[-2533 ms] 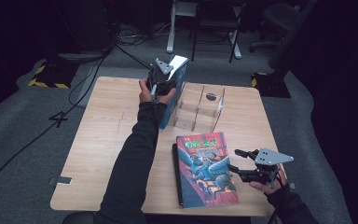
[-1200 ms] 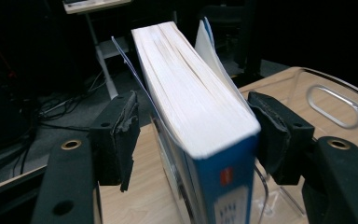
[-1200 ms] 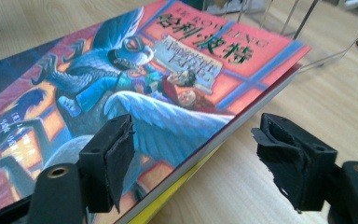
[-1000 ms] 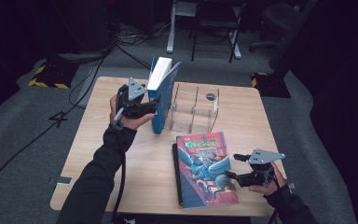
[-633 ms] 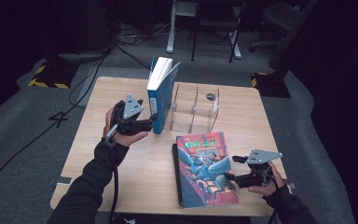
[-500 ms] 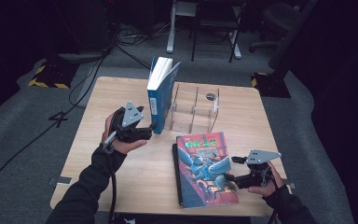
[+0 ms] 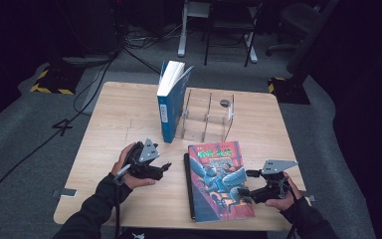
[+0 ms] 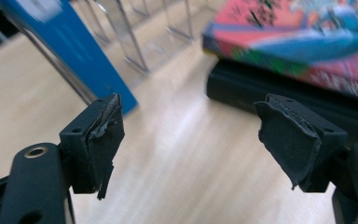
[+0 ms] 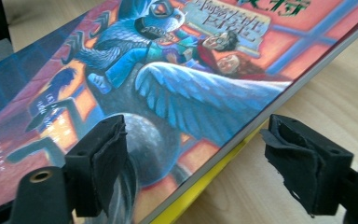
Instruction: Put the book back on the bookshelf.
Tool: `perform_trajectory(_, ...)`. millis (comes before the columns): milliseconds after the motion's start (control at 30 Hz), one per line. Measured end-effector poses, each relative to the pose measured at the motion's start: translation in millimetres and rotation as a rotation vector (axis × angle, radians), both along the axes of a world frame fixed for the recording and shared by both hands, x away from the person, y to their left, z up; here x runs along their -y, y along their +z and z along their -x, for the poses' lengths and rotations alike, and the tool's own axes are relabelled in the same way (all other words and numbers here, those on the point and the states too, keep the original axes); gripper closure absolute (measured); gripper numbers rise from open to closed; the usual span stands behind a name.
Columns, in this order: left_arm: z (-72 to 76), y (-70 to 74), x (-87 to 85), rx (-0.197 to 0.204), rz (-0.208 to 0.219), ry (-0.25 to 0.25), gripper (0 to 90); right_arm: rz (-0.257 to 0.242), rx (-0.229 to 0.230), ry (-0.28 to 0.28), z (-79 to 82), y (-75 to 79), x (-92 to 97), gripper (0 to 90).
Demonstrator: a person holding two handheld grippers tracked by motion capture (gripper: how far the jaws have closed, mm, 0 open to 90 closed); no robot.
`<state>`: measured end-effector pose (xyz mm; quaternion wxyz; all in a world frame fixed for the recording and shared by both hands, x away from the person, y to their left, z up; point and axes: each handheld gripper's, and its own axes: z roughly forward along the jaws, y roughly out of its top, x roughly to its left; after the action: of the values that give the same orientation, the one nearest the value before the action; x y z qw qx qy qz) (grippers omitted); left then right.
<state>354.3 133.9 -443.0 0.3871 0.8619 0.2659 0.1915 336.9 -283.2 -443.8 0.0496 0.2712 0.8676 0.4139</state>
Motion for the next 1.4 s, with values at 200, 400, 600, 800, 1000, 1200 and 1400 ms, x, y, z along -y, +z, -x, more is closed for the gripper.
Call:
perform_trajectory(200,14.1,-27.1,1.0,-0.08,-0.015,-0.035,21.7,0.001,-0.045,0.023,0.7,-1.4,-0.7,17.5)
perform_trajectory(400,23.6,-41.7,4.5,-0.14,-0.035,-0.07,21.2,-0.01,-0.098,0.047,-1.8,-4.0,-0.4,15.0)
perform_trajectory(600,24.9,-49.0,5.0,-0.178,-0.013,-0.089,21.2,0.002,-0.076,0.059,-1.3,-2.7,-1.5,14.2)
perform_trajectory(800,21.1,-56.3,5.7,-0.188,-0.042,-0.091,21.1,0.019,-0.033,0.061,0.8,0.1,-2.9,15.5)
perform_trajectory(1000,12.4,-60.8,6.4,-0.192,-0.028,-0.087,16.7,0.036,0.008,0.051,1.6,3.9,-4.7,18.8)
perform_trajectory(1200,9.2,-61.6,8.0,-0.188,-0.026,-0.096,14.5,-0.012,0.03,0.062,-5.3,8.7,-7.1,25.1)
perform_trajectory(1400,8.4,-61.7,8.5,-0.188,-0.024,-0.097,14.6,-0.012,0.032,0.089,-17.4,9.6,-21.3,25.6)
